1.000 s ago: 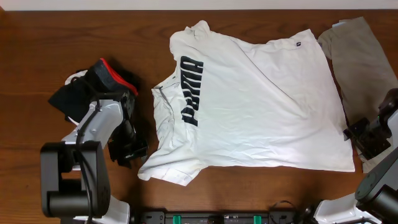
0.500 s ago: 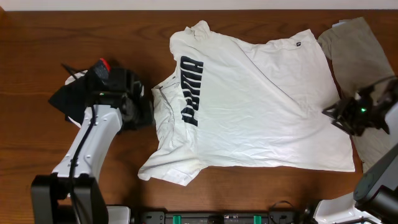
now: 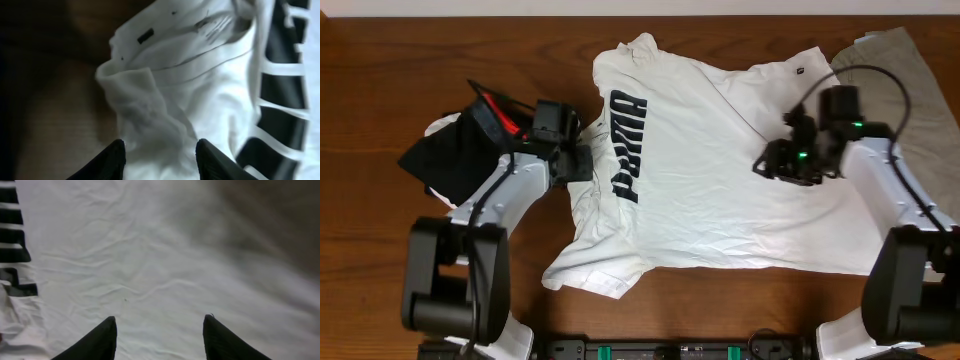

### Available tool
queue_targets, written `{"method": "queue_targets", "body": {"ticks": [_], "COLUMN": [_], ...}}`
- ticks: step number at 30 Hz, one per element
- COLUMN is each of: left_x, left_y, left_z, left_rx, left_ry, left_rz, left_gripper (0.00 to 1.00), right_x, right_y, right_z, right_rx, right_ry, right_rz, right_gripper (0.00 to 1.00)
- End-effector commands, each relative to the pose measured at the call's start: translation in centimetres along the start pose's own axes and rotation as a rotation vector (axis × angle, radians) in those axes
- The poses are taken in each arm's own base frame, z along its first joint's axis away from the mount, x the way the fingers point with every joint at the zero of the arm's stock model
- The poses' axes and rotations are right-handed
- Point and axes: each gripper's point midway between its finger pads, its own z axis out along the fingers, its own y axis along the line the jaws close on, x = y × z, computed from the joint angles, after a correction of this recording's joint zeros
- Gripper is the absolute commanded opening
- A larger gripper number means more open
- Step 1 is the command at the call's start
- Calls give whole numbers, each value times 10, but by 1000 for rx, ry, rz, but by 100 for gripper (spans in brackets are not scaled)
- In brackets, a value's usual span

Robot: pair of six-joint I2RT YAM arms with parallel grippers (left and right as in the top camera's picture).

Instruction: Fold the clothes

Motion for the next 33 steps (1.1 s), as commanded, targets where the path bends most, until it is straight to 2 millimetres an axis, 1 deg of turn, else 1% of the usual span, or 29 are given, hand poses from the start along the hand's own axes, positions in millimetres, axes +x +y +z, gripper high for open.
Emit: {"method": "queue_targets", "body": {"ticks": [1, 4, 6, 8, 10, 12, 15, 18, 20, 21, 22, 23, 25, 27, 29, 30, 31, 32, 33], "left_x": [-5, -2, 5, 12, 16, 19, 21, 26, 30, 30, 31, 30, 27, 23, 17, 16, 15, 15, 17], "left_y": [6, 21, 35, 44, 47, 49, 63, 77, 83, 83, 80, 77, 70, 63, 55, 48, 38, 25, 16], "left_z": [4, 2, -3, -9, -14, -19, -31, -42, -49, -50, -50, -52, -56, -64, -74, -78, -82, -84, -85], "left_rx": [-55, -140, -221, -273, -290, -306, -395, -486, -517, -516, -496, -480, -445, -406, -359, -321, -259, -189, -140], "left_ry": [-16, -10, 17, 46, 65, 81, 94, 113, 129, 133, 136, 134, 121, 96, 61, 49, 42, 44, 52], "left_rz": [12, 4, -29, -35, -34, -33, -53, -50, -62, -65, -66, -70, -75, -83, -90, -94, -98, -92, -78], "left_gripper": [40, 15, 6, 6, 6, 8, 10, 8, 8, 9, 15, 26, 37, 44, 46, 46, 45, 38, 35], "right_x": [-5, -3, -2, 0, 1, 2, 6, 11, 15, 18, 20, 21, 24, 26, 26, 27, 27, 26, 26], "right_y": [10, 22, 27, 30, 30, 28, 24, 18, 13, 11, 9, 7, 4, 1, -1, -2, -2, -2, -2], "right_z": [4, 10, 13, 15, 17, 20, 30, 41, 50, 54, 58, 61, 67, 72, 76, 77, 77, 78, 78], "right_rx": [94, 114, 130, 145, 162, 174, 183, 194, 203, 207, 211, 215, 220, 224, 226, 228, 228, 230, 229], "right_ry": [-29, -33, -36, -36, -33, -23, 7, 44, 71, 85, 98, 109, 127, 137, 144, 146, 146, 146, 145], "right_rz": [-16, -48, -64, -82, -92, -95, -86, -62, -52, -49, -45, -42, -38, -35, -32, -32, -32, -32, -32], "right_gripper": [55, 56, 56, 56, 56, 56, 54, 51, 48, 47, 46, 46, 44, 43, 42, 41, 41, 41, 41]}}
